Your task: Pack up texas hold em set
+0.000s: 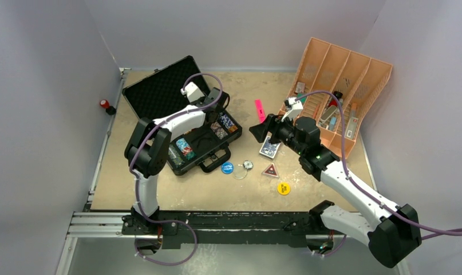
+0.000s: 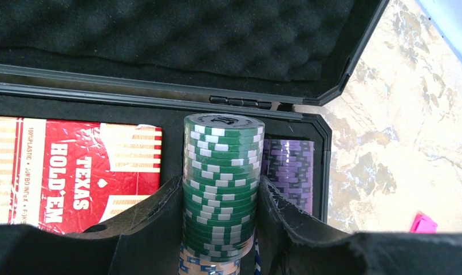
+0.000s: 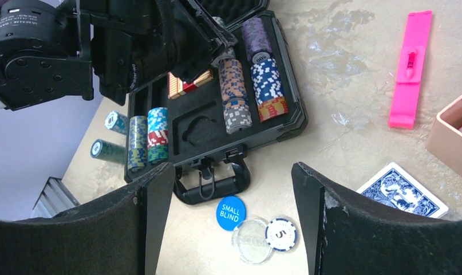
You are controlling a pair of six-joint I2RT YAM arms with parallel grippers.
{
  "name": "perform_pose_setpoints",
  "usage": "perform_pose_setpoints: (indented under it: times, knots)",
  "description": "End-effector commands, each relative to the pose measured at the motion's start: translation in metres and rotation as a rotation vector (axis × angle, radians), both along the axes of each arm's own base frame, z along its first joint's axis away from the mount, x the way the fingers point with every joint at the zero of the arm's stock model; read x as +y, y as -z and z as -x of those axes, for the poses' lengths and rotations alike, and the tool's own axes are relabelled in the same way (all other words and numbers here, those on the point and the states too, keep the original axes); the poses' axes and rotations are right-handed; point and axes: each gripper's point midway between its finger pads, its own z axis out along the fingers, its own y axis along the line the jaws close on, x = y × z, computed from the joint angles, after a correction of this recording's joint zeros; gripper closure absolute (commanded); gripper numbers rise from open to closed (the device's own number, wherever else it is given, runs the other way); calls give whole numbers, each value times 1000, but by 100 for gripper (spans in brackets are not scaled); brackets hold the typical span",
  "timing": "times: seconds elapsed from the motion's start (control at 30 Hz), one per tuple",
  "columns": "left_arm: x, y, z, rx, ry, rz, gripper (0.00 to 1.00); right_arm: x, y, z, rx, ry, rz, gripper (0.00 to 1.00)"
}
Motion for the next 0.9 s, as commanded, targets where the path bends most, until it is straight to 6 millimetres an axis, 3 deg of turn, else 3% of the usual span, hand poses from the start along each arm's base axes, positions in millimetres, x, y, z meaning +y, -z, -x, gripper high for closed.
perform_pose_setpoints:
  times: [0.0,0.17,0.37,0.67,0.87]
  knots:
    - [-31,-17,12,1,70,99,83,2,-12,-2,-58,-7,-20,22]
    - [-18,-32,12,-31,47,46,54,2,-12,-2,-59,-6,-20,22]
    - [1,-52,12,-61,18,-52,35,2,-13,-2,-58,-8,-22,22]
    - [15,-95,10,-113,67,-163,31,1,-14,-2,-61,-3,-20,22]
    - [23,-143,25,-169,167,-203,32,-4,-9,-2,-37,17,14,22]
